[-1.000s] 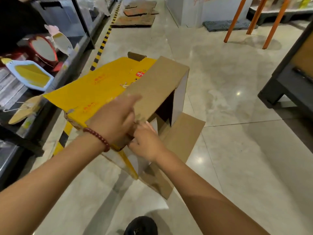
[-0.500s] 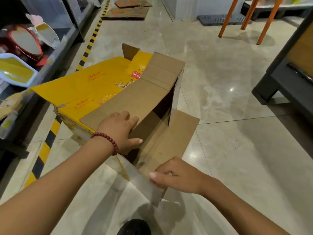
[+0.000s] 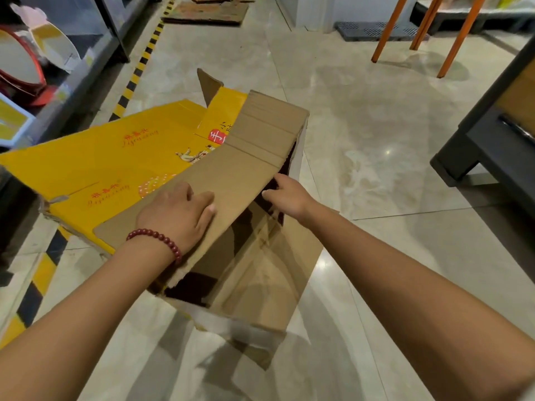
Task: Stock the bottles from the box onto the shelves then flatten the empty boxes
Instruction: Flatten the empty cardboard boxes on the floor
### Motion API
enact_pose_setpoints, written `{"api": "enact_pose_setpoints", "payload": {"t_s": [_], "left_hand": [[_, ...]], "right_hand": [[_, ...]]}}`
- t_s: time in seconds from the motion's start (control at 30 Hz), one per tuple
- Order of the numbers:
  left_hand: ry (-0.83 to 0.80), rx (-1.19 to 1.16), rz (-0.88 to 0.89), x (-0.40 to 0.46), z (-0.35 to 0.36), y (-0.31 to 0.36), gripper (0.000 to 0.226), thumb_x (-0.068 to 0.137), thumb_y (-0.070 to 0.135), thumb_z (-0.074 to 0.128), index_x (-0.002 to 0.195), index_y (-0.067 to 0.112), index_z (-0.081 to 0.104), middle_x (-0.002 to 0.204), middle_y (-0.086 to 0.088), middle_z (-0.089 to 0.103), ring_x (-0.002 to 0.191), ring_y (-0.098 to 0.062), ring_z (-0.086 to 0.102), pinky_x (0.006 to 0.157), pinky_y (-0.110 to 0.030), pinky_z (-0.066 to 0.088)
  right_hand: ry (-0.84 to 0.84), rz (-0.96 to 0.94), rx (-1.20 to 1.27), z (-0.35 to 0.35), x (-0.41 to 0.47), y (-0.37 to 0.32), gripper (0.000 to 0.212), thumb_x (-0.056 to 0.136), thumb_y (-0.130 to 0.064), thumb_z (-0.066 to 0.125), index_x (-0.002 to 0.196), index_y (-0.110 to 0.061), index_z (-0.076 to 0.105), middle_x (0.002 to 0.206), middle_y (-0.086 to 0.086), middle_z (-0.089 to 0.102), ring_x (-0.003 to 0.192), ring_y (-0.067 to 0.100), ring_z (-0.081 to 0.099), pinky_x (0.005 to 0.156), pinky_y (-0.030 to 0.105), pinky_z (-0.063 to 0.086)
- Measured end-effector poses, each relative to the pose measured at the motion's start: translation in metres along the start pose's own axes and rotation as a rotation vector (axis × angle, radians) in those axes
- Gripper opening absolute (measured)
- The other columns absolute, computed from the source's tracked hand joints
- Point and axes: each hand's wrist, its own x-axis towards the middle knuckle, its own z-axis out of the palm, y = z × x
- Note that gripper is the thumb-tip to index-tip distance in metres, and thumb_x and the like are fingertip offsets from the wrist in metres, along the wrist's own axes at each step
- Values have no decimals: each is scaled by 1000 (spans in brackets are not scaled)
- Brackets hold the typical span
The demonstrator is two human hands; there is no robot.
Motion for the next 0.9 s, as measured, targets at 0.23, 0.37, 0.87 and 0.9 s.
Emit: {"api": "enact_pose_setpoints", "payload": {"t_s": [0.23,0.37,0.87,0.9], "left_hand": [[50,-77,-107,1,-4,-13,55,92,44,46,142,30,27,130,-10,36,100,-27,53,74,-37,54],[40,60,-221,-10,-6,-40,86,76,71,47,143,21,28,146,-12,28,130,-32,34,98,-45,40],[-84,-218,-275,-56,-76,-41,38,74,32,76,96,15,51,94,-6,59,85,-24,53,68,-31,40],[-121,-223,-240,-63,-81,-37,35,75,28,75,99,17,51,96,-5,59,86,-23,53,69,-30,40]], "right_hand": [[346,227,-114,-34,33,25,90,85,-29,62,152,-18,2,159,11,-8,146,33,1,115,46,19],[427,301,-102,-62,42,47,90,86,-33,62,152,-16,4,159,6,-13,146,33,2,116,44,18],[347,100,33,14,-54,48,66,92,-32,56,148,-14,24,157,5,4,144,23,14,113,33,22],[391,71,53,15,-63,48,58,93,-28,55,144,-14,32,154,6,17,142,22,22,111,32,25]]}}
